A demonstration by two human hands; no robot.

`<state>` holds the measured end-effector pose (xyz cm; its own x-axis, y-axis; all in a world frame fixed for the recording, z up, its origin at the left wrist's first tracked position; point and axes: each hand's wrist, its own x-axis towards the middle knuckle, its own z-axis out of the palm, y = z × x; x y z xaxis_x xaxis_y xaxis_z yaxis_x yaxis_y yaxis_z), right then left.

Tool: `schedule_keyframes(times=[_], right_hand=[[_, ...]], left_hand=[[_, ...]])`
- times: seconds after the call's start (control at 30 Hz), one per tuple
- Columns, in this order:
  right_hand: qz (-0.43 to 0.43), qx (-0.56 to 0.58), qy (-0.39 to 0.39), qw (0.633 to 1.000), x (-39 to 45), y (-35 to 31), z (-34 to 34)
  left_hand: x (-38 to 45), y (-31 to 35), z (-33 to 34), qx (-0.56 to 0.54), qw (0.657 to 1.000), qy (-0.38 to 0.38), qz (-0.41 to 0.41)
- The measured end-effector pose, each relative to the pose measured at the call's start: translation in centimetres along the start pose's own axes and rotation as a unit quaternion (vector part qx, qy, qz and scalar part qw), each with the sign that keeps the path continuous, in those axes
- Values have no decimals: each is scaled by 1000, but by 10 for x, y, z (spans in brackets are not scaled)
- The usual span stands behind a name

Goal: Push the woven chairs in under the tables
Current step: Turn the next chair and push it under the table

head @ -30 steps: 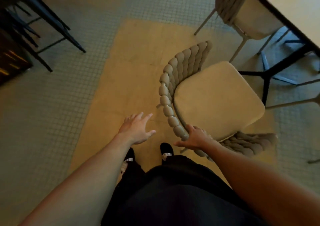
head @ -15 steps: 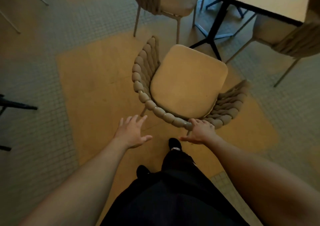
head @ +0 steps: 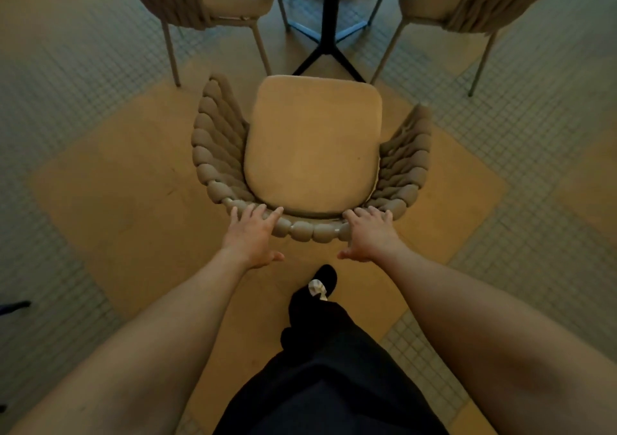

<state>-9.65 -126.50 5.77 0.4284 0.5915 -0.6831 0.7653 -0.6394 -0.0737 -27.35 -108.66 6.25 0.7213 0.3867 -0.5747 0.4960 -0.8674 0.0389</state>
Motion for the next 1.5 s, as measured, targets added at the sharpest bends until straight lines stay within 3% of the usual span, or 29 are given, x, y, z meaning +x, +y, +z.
schedule_keyframes(times=[0.2,0.33,0.53,0.73,1.5], right_hand=[[8,-25,-41,999,29,6,-6],[-1,-67,-74,995,42,1,2],[-30,-94,-73,992,48,4,0],[-37,-102,-44,993,47,12,-7],[24,-105,-28,994,184,112,-149]], left_hand=[[39,-8,-6,48,996,-81,4],[51,-23,2,69,993,-95,9],[66,-28,9,99,994,-43,19],[76,-20,-3,101,994,-49,14],[244,7,-127,87,996,-19,32]])
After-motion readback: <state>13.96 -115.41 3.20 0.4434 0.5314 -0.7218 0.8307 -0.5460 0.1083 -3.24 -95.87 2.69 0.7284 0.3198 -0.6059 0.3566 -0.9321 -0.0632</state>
